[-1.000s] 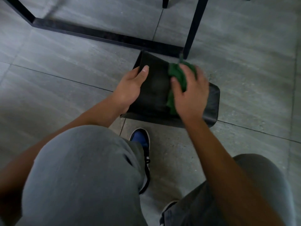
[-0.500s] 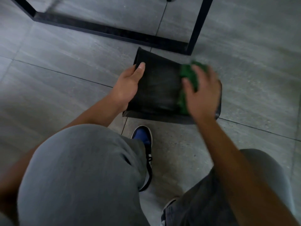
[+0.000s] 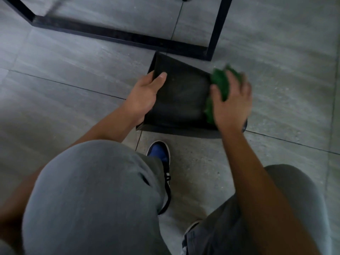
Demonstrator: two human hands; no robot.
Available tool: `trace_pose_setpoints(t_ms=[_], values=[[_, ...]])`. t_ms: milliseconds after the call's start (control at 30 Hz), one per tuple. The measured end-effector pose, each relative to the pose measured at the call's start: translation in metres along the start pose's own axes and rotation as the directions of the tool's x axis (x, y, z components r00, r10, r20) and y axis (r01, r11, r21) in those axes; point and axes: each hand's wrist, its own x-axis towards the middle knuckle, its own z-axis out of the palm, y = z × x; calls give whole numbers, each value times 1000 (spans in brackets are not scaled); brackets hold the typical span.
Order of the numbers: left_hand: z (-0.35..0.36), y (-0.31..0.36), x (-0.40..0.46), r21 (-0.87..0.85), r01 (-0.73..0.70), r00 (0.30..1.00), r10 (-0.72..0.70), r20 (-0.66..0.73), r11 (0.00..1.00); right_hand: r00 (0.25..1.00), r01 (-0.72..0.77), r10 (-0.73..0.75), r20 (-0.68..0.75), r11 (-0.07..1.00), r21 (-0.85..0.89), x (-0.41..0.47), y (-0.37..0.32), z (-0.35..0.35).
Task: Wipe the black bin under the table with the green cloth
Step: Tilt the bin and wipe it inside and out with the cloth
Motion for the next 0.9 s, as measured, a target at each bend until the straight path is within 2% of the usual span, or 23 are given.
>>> trace_pose_setpoints(t_ms=[67, 200, 300, 400, 533, 600, 667, 733, 767, 833, 900], values=[[-2, 1, -2, 17, -3, 1000, 2, 9, 1000, 992, -119, 118, 31, 993, 12, 0, 27, -11], [-1, 4, -7, 20, -10, 999, 10, 37, 1000, 982, -86, 58, 177, 984, 154, -9, 45, -36], [-2, 6, -7, 19, -14, 999, 13, 45, 1000, 972, -129, 97, 212, 981, 144, -3, 55, -55], [-6, 4, -5, 28, -12, 999, 11, 52, 1000, 980, -199, 197, 34, 974, 111, 5, 70, -74], [-14, -2, -3, 22, 7, 1000, -8, 12, 1000, 932, -234, 250, -262, 968, 89, 10, 81, -96], [-11, -2, -1, 14, 9, 1000, -9, 9, 1000, 956, -153, 145, -254, 988, -11, -5, 67, -83], [-6, -1, 0, 1, 20, 1000, -20, 16, 1000, 992, 24, -35, -118, 996, -89, -28, 47, -58], [-5, 0, 2, -20, 35, 999, -35, 10, 999, 976, 202, -203, -80, 979, -11, -45, 34, -39], [-6, 0, 3, -22, 38, 999, -38, 5, 999, 970, 223, -212, -120, 970, 94, -46, 34, -36], [-8, -3, 5, -24, 36, 999, -36, 15, 999, 980, 116, -61, -191, 950, 289, -41, 41, -38], [-8, -4, 5, -25, 27, 999, -26, 26, 999, 980, -29, 90, -179, 947, 320, -33, 54, -42]])
